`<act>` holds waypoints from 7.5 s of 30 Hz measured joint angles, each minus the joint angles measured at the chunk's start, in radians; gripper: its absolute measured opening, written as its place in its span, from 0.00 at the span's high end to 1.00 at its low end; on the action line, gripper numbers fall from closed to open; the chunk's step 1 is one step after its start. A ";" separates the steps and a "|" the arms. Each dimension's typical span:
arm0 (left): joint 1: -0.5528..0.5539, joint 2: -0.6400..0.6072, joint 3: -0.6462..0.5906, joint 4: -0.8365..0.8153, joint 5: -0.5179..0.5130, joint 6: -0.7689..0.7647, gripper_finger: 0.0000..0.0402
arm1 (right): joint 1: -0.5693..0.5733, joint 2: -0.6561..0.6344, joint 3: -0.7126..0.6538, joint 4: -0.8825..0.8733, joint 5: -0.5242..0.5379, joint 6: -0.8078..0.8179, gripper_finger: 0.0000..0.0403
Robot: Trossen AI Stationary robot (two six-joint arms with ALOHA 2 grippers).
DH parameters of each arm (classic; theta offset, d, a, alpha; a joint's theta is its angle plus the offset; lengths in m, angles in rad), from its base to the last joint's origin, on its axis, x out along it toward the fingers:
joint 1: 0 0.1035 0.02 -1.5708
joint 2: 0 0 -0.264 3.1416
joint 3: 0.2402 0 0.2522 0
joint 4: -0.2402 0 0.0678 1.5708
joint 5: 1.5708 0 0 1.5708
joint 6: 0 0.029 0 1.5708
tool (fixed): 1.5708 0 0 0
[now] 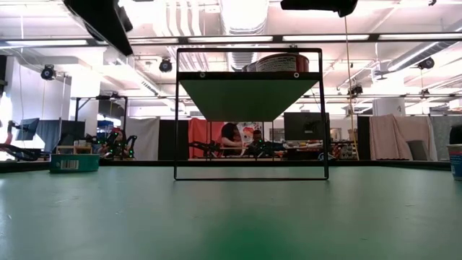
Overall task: Stack canned seafood by type on shelf
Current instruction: Stack the red tuna can on top of the red tuna can on the shelf
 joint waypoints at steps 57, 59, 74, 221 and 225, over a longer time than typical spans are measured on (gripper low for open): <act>-0.432 0.255 0.054 -0.218 0.493 -0.443 0.34 | 0.121 -0.052 0.044 -0.113 -0.002 0.103 0.39; -0.434 0.257 0.054 -0.219 0.493 -0.443 0.34 | 0.121 -0.052 0.044 -0.113 -0.002 0.103 0.39; -0.433 0.258 0.054 -0.235 0.476 -0.441 0.34 | 0.121 -0.052 0.044 -0.123 -0.003 0.110 0.40; -0.526 0.494 0.277 -0.124 -1.017 0.104 0.73 | -0.231 -0.144 0.108 -0.187 -0.366 -0.334 0.98; -0.522 0.494 0.288 -0.124 -1.025 0.168 0.73 | -0.149 -0.130 0.049 -0.094 -0.367 -0.424 0.98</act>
